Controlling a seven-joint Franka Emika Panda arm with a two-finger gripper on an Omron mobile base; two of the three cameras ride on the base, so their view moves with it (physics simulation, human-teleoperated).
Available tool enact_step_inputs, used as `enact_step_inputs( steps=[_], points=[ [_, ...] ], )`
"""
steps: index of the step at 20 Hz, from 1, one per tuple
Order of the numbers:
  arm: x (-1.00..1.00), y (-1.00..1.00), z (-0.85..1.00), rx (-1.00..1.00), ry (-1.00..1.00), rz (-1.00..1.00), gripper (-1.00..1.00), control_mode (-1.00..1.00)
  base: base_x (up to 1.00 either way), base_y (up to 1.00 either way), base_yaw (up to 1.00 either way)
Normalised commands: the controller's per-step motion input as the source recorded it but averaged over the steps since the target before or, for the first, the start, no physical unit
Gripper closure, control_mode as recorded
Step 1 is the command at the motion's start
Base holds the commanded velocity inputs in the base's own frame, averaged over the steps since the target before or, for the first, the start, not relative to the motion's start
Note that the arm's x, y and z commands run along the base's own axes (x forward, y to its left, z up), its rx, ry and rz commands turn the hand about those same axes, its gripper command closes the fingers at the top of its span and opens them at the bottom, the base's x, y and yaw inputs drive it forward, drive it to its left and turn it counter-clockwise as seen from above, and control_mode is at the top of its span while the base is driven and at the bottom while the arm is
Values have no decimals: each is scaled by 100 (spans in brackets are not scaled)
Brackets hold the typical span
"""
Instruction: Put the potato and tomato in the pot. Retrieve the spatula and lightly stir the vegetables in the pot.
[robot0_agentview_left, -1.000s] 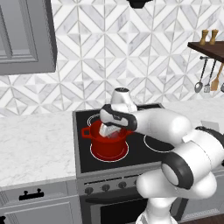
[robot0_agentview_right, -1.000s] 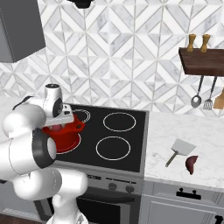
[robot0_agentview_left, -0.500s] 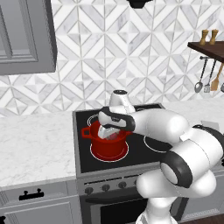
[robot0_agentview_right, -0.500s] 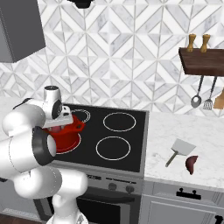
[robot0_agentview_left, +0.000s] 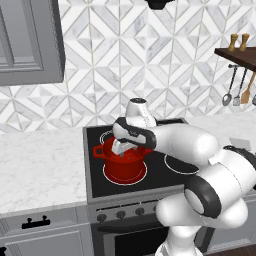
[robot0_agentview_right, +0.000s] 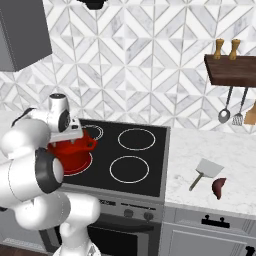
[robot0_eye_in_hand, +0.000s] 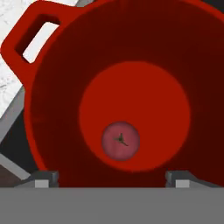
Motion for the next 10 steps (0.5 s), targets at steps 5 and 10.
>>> enact_step_inputs(
  steps=[5, 10],
  points=[
    [-1, -58, 97, -4, 2, -23, -100, -100, 0, 0, 0],
    [-1, -100, 57, -9, 12, -48, -100, -100, 0, 0, 0]
  ],
)
